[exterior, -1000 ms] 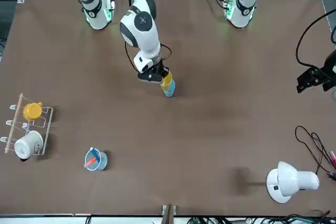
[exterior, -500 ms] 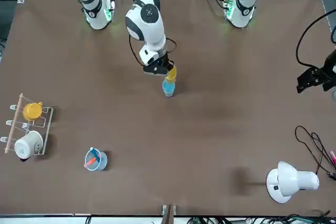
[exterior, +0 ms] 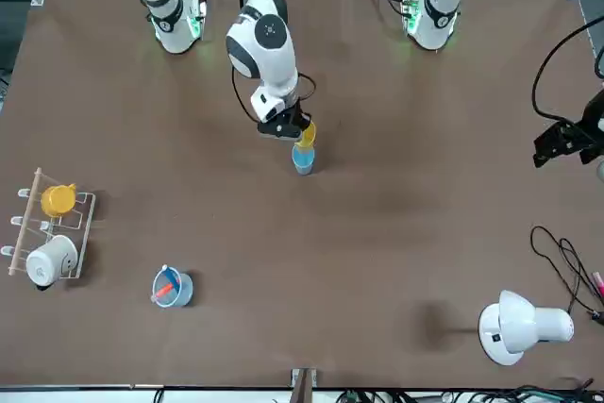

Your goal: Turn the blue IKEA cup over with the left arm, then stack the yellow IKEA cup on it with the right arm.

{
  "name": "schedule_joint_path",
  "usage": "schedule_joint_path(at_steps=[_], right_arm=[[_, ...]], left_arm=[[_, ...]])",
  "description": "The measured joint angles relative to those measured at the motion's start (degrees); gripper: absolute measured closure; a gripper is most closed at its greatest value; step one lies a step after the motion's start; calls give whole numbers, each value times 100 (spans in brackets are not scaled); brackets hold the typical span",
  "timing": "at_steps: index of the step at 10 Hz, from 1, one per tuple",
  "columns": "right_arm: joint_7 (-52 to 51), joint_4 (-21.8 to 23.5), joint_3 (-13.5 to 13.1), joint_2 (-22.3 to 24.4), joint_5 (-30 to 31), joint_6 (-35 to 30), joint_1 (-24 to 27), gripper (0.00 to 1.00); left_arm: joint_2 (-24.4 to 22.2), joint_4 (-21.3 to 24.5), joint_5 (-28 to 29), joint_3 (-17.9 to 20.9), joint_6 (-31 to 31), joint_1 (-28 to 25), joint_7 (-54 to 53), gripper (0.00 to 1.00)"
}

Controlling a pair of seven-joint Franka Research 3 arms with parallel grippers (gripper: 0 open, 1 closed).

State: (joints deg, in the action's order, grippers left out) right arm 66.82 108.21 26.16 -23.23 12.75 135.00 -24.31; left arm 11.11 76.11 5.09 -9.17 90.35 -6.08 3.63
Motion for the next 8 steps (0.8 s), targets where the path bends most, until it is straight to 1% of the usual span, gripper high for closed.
schedule_joint_path(at_steps=[8], right_arm=[[10,-32,-34,-52,30,38,67,96]], left_arm=[[0,0,0,0,0,0,0,1]])
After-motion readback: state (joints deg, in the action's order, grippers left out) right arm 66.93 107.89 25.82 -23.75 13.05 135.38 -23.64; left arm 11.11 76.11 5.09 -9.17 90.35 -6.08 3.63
